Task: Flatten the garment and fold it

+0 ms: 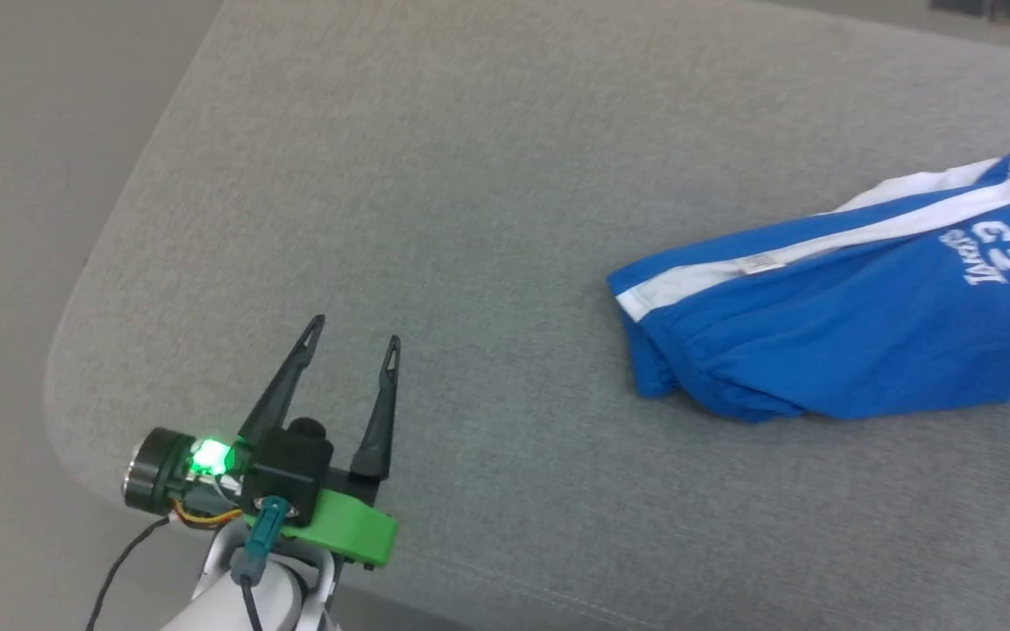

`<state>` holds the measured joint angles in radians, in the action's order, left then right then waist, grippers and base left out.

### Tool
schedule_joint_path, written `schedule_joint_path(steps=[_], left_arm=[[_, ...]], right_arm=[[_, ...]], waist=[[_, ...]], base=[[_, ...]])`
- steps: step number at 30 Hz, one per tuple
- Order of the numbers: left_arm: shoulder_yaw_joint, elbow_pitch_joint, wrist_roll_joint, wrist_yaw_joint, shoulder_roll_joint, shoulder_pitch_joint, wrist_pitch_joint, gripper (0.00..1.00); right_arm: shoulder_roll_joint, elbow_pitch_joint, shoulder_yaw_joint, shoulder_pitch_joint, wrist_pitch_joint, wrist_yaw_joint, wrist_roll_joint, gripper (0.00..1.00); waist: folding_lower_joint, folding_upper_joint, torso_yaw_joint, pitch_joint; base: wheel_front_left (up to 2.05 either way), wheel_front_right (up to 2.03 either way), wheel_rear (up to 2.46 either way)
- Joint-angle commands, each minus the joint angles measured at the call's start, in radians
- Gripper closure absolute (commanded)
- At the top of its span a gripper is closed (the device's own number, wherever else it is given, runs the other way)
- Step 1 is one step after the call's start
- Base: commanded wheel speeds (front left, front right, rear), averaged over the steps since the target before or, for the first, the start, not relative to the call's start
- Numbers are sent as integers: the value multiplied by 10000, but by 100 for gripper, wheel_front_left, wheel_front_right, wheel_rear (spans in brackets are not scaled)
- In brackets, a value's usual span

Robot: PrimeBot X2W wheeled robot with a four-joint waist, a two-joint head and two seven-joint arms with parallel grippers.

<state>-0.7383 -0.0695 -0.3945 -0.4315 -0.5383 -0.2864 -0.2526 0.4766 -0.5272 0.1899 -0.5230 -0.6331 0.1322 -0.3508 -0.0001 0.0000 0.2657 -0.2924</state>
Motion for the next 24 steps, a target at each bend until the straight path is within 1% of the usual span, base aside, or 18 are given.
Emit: schedule_joint_path(steps=[1,2,5,9,12,13,14,15,19,24], left_arm=[[11,21,138,48,90,35,-84,0],[13,40,157,71,126,25,-85,0],[46,82,251,150,255,-20,-88,0],[175,98,352,181,370,24,-89,0],[262,112,410,227,411,75,-90,0],[292,122,423,255,426,77,-90,0],[314,128,432,283,441,71,-90,0],[340,142,444,315,462,60,-90,0],[407,231,482,427,544,29,-90,0],[438,435,458,595,566,97,-91,0]], right_arm=[[-103,-178,256,-181,-196,-15,165,0],[-178,-292,401,-214,-357,-15,245,0],[-417,-339,307,-98,-880,-15,298,0],[-697,-83,-56,336,-1308,-15,-94,0],[-736,211,-469,701,-1454,-15,-390,0],[-701,320,-632,811,-1478,-15,-493,12],[-665,391,-725,874,-1473,-15,-562,69],[-614,470,-788,924,-1411,-15,-603,100],[-543,527,-530,865,-862,-15,-495,100],[-665,513,-54,743,-49,-15,-498,100]], waist=[[1,0,428,-457],[1,0,478,-518],[1,0,614,-657],[1,0,655,-723],[1,0,627,-741],[1,0,606,-750],[1,0,582,-752],[1,0,549,-746],[1,0,385,-599],[1,0,108,-163]], base=[[0,0,0],[0,0,0],[0,0,0],[0,0,0],[0,0,0],[0,0,0],[0,0,0],[0,0,0],[0,0,0],[0,0,0]])
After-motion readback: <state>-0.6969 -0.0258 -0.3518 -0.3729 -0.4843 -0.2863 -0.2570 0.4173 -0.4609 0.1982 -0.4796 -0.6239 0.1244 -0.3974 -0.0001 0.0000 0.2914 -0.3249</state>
